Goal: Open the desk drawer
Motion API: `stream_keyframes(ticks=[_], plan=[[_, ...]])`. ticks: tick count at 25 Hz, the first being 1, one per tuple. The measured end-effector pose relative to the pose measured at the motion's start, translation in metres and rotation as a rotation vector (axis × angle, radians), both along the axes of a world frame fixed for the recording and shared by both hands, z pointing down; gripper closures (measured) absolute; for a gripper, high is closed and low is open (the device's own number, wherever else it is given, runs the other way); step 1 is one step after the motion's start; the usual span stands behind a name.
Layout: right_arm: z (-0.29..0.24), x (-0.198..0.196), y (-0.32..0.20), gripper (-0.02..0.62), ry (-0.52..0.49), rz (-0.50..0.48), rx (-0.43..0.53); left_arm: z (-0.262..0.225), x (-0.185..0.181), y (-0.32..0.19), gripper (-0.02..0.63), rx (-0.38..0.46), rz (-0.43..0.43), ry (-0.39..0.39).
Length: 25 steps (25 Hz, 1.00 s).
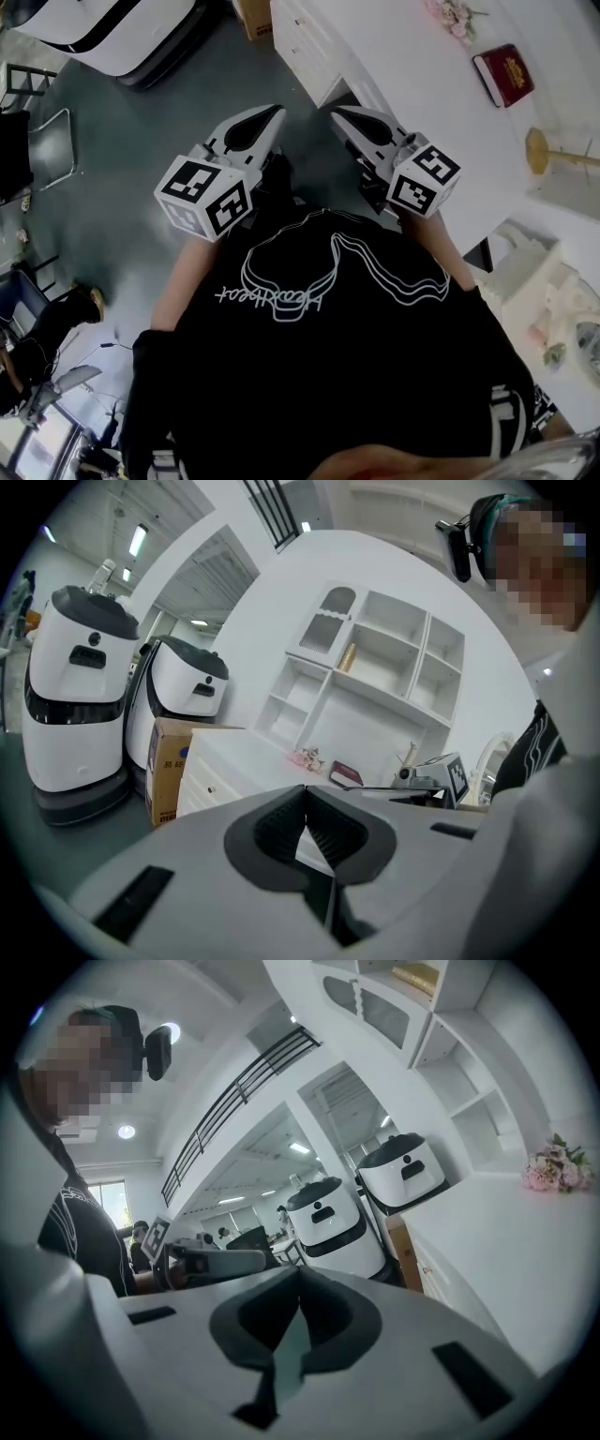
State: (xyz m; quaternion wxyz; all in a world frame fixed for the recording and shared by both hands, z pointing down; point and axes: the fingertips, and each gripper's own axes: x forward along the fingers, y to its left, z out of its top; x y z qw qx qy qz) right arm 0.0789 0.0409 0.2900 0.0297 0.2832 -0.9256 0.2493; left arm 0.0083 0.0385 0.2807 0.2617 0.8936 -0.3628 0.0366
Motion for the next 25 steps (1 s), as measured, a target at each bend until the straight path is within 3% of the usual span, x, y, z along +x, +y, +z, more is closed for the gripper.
stream_keyframes(ticks=[4, 8, 16, 25], plan=[[0.009, -0.007, -0.032, 0.591, 0.003, 0.033, -0.022, 0.015, -0.006, -0.034, 0.601, -0.032, 0.021, 0.024], [0.022, -0.016, -0.079, 0.591, 0.019, 0.08, -0.057, 0.032, -0.022, -0.09, 0.601, -0.059, 0.017, 0.001], [0.043, -0.028, -0.166, 0.591, 0.058, 0.178, -0.083, 0.067, -0.022, -0.163, 0.601, -0.082, 0.17, -0.004], [0.067, -0.032, -0.206, 0.591, 0.08, 0.228, -0.122, 0.115, -0.014, -0.231, 0.598, -0.076, 0.26, -0.091]])
